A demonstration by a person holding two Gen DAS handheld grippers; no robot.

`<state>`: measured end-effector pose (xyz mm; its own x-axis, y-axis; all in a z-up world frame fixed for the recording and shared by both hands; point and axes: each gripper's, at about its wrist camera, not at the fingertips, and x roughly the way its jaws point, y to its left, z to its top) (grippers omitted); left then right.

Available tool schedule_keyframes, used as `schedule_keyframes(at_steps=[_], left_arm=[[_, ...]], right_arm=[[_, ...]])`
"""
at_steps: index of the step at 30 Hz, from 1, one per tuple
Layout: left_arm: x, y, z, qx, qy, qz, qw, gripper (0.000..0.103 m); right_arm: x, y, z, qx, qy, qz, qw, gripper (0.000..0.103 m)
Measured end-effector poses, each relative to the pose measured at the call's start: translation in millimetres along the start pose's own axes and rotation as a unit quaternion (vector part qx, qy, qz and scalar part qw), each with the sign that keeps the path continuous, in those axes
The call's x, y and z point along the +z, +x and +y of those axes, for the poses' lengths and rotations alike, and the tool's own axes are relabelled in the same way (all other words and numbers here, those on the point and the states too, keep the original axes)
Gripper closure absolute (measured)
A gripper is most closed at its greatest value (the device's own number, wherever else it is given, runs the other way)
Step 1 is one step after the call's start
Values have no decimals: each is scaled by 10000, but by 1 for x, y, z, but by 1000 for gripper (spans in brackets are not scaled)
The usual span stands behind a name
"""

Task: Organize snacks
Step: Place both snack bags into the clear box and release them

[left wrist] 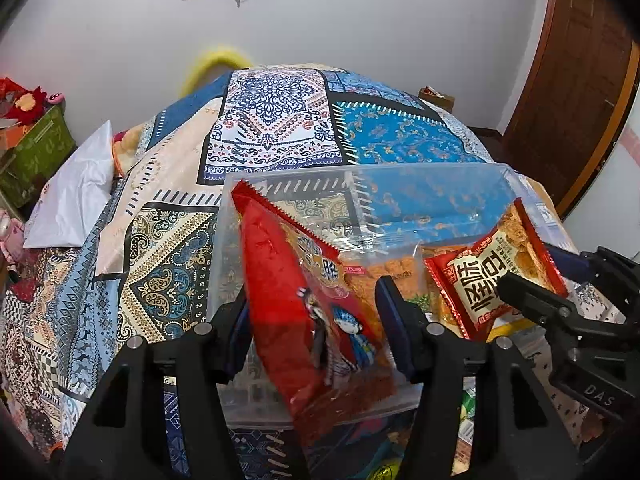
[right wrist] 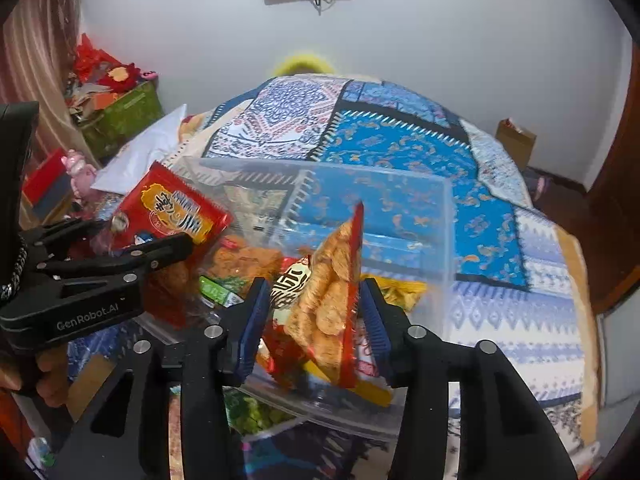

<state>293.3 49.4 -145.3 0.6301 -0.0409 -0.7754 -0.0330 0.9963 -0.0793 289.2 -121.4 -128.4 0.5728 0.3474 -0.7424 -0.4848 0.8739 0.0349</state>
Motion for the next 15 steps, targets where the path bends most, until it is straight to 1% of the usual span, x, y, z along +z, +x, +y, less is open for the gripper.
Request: schedule_keyframes(at_steps=[2,3,6,9,13,15], left_arm=[[0,-6,2,-54,-48,-11,10000,45],[0,-10,3,-64,-67,-32,10000,44],[1,-23,5,-45,-93,-111,9999,39],[-1,-44,7,-74,-85,-247,9996,38],[-7,-70,9,-107,-82,-356,9993,36],[-12,-82,10,-116,-65,-414,9991,35]], right_arm=[[0,-7,0,-96,-34,-84,9999,44],[0,-10,0,-123,-46,-135,9998,43],[2,-23,1,-140,-78,-245,9996,41],[3,-38,3,-91,-66,-362,9993,40],[1,-62,10,-42,-95,-572,9983,33],[0,-71,13,-20,-118,-650,9978,33]])
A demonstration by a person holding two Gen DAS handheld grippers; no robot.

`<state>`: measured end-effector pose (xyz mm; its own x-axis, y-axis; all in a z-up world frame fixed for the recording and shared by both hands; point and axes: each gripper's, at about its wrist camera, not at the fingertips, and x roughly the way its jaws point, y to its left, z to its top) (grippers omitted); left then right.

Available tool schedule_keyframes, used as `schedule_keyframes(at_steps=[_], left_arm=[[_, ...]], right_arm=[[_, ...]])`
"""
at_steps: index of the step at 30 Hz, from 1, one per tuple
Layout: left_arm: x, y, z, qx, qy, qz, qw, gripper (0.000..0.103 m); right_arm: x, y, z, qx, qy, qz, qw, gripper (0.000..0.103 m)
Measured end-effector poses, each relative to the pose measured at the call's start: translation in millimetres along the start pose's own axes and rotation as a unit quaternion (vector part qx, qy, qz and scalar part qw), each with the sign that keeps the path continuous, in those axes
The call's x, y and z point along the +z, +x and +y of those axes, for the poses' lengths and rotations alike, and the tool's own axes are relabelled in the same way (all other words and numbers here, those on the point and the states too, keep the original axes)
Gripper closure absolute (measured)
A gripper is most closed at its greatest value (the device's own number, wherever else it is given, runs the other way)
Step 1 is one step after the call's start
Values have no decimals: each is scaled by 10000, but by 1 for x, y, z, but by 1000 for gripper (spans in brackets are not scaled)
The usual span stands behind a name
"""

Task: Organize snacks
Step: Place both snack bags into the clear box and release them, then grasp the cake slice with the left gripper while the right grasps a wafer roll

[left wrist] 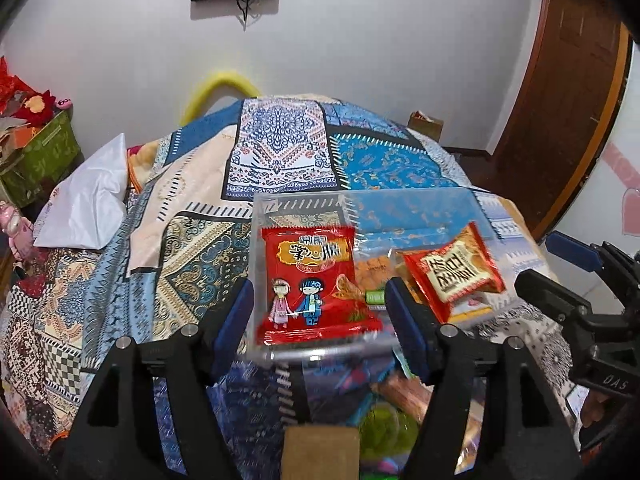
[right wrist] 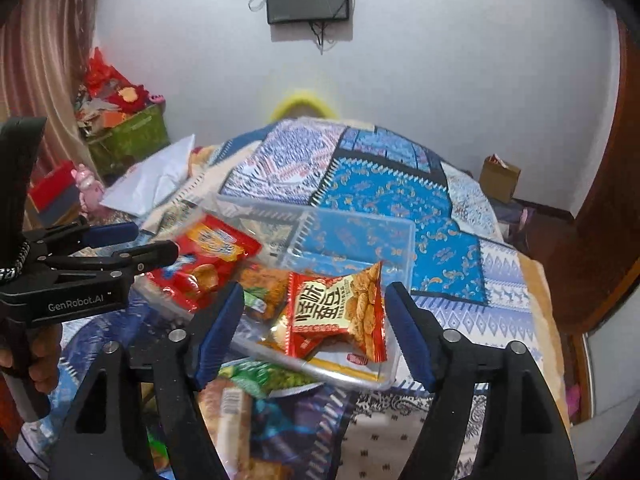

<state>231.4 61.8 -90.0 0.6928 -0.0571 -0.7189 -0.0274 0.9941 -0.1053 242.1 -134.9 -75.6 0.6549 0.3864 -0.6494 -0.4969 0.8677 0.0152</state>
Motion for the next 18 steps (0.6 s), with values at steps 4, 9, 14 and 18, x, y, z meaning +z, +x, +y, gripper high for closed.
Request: schedule_keyframes(at_steps=[4,9,14,18], left_arm=[[-12,-20,1,-24,18,-25,10000,35],[-31,-34,3,-15,59,53,10000,34],[-57,-33,11,54,16,298,9995,34],[-79,-28,23,93,-156,542,9984,34]], right_arm=[[-5,-19,9,67,-72,-90,9999,32],[-16,-29,17,140,-102,-69,9998,31],[-32,-30,23,238,-65,90,9997,31],[-46,-27,27,324,-12,278,9991,31]])
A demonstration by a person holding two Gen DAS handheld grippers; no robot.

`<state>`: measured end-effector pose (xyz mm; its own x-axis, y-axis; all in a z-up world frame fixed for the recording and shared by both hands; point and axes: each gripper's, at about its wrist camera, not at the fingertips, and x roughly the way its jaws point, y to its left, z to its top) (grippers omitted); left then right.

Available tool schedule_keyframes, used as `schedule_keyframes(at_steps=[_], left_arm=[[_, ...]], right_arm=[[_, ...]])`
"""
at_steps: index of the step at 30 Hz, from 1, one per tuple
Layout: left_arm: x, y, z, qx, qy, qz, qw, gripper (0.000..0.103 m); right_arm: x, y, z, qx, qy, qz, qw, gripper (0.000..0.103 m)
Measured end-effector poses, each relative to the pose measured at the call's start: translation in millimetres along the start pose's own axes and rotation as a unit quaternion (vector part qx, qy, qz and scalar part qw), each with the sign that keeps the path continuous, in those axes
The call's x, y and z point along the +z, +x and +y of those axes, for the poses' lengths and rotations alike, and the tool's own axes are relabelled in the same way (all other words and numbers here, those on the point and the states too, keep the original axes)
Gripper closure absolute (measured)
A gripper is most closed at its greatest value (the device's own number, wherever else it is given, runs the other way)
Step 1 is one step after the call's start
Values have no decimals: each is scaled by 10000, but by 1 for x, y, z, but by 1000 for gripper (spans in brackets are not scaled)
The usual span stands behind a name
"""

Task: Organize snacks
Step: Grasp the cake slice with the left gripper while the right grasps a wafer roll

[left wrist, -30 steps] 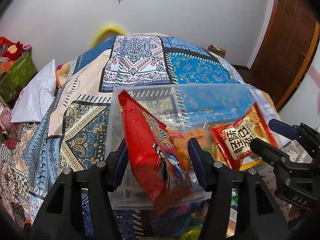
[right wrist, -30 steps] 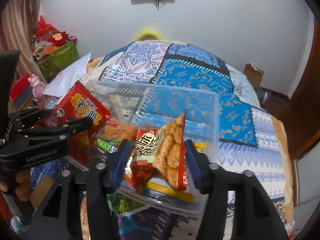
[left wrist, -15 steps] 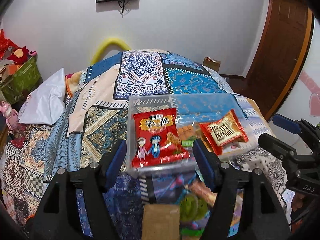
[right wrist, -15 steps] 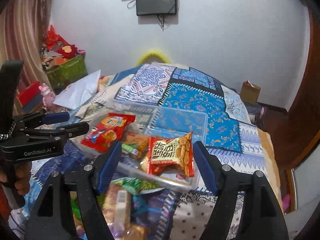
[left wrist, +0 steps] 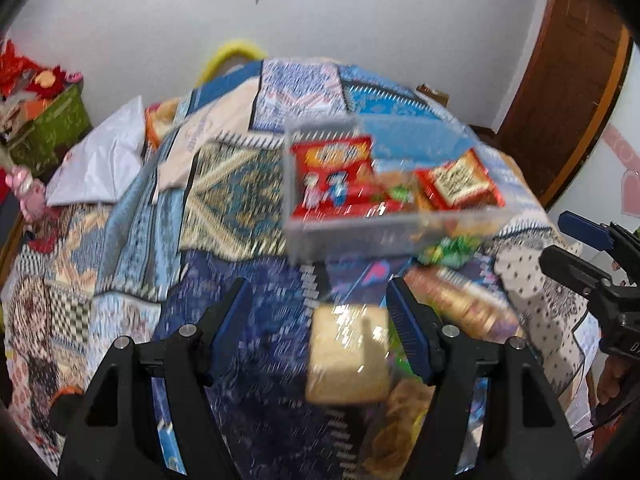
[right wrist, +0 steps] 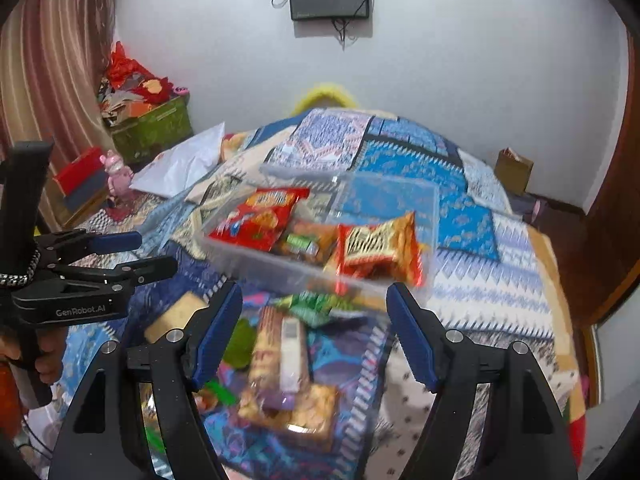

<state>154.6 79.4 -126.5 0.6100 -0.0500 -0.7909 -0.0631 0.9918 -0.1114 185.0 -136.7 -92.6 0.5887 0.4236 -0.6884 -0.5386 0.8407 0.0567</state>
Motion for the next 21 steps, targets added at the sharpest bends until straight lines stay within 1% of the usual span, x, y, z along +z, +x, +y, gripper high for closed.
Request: schedule_keyframes(at_steps=[4,9,13,15,16,17,21], left_arm=[[-23,1,8,-132,-192,209,9995,34],[-41,-5,-1,-246,-89,281,9993,34],[-50,-8,-10,-387,-82,318,9987,34],[-53,-9,-15,-414,-32,330,9986,34],[-54,-9,-18,-415,-2,335,9986,34],[-55,-8,-19,-412,26,349,9985,34],[-57,-6,-24,-427,44,404,9983,34]], right_arm=[[-15,6,1,122,118,206,9996,31],[-32,18,0,266,301,452,9982,31],[-41,35,-2,482,478,717,9951,31],[-43,41,-2,505,460,787,9946,36],[-44,42,0,519,428,814,9944,41],[-45,44,1,545,397,833,9942,44],[-44,50,7,594,264,883,9940,52]])
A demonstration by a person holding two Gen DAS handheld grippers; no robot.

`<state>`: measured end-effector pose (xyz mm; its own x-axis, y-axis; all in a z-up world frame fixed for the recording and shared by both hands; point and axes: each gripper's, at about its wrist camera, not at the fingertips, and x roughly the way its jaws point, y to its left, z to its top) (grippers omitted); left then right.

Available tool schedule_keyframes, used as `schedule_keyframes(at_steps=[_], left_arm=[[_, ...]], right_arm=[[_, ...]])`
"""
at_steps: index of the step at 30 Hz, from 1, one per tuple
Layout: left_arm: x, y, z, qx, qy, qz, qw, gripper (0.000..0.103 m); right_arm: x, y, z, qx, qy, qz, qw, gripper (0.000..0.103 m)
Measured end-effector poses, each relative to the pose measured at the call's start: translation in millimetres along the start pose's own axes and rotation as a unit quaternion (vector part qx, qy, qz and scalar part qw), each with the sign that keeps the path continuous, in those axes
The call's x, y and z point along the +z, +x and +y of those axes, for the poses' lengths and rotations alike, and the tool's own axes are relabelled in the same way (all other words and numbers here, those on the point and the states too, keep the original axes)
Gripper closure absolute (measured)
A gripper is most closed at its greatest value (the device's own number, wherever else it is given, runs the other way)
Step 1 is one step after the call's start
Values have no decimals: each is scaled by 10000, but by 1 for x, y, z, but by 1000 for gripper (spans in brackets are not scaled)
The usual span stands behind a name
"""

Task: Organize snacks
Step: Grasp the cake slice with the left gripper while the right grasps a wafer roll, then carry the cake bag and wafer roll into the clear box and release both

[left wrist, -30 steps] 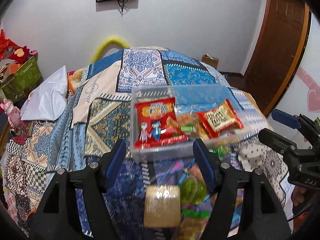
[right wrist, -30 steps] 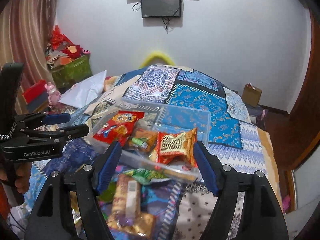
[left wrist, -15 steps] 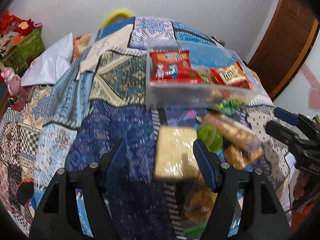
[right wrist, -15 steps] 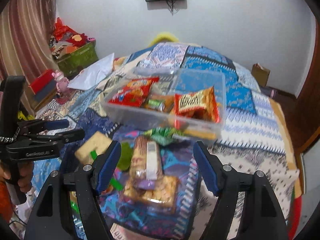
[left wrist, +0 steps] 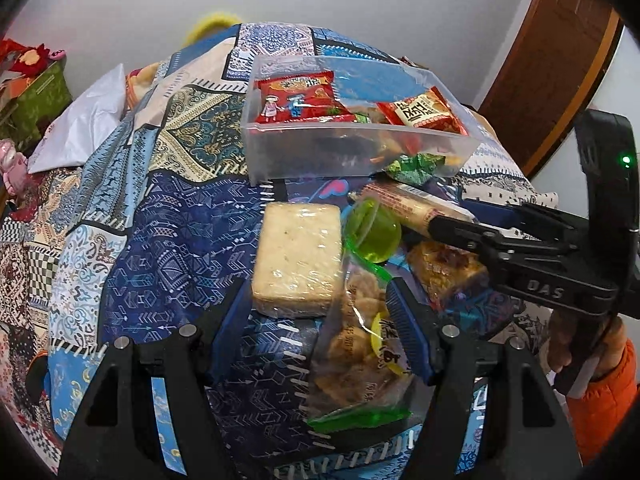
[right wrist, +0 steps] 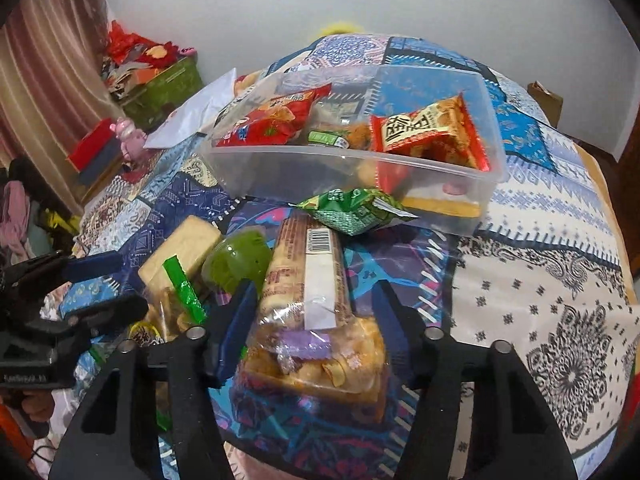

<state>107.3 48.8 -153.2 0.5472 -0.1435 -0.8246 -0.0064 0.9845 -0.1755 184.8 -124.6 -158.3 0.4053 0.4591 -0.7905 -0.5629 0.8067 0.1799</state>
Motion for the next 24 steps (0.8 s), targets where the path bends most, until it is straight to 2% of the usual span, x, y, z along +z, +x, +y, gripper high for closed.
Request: schedule_keyframes(at_steps=[6,20,24], left_arm=[[-4,1,-6,-101,-20,61,9999,34],[-25,18,-26,-202,24,395,9990,34],[-29,22,-25,-253,-80,428,9987,40]], right_arm=[[1,2,6,-125,-199,-46,9997,58],[-18,-49,-4,-294,-109,-456,9985,63],[-27,-54,-3,-328,-112,-444,9984,63]])
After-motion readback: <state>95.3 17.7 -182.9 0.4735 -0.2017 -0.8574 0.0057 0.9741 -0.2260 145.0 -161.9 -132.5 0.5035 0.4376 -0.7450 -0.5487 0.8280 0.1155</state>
